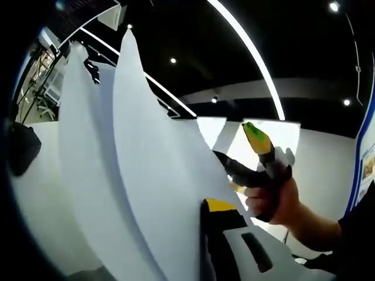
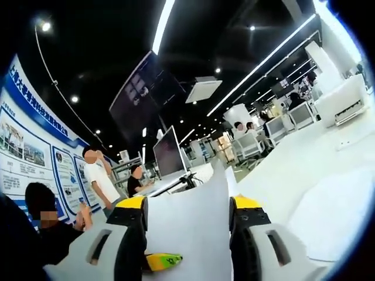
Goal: Organize the stack of printing papers by aligning and flattening the scattered papers on the table
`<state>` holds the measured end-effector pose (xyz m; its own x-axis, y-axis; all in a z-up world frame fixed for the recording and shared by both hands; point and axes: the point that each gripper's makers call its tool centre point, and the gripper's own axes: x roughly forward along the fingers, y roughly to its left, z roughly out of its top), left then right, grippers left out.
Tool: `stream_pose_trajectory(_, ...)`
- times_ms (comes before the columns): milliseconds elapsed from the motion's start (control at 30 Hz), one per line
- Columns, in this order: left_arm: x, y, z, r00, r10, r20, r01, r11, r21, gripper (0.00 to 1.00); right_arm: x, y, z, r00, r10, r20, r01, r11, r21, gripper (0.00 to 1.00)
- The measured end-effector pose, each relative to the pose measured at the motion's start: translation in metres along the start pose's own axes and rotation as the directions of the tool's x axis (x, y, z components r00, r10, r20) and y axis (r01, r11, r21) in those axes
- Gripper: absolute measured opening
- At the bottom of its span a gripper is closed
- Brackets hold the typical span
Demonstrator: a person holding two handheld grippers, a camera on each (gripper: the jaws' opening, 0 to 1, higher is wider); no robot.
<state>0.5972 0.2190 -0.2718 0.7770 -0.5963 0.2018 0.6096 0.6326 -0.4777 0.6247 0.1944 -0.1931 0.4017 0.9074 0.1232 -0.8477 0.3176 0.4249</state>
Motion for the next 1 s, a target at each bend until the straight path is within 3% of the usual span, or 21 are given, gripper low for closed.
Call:
stream_pose_trajectory(200,0.0,0.001,0.0,1.0,0.004,-0.002,-0.004,1.0,0.002,0.08,-0.001,-0.004,0.001,1.0,-0.022,0.002,0.022,0.999,-0.024,0.61)
stream_pose_trajectory(1000,0.0,0.003,-0.002,1.0,0.016,-0.013,-0.015,1.0,0.014,0.1,-0.025,-0.029,0.008,0.997,-0.076,0.013,0.077,0.997,-0.019,0.68)
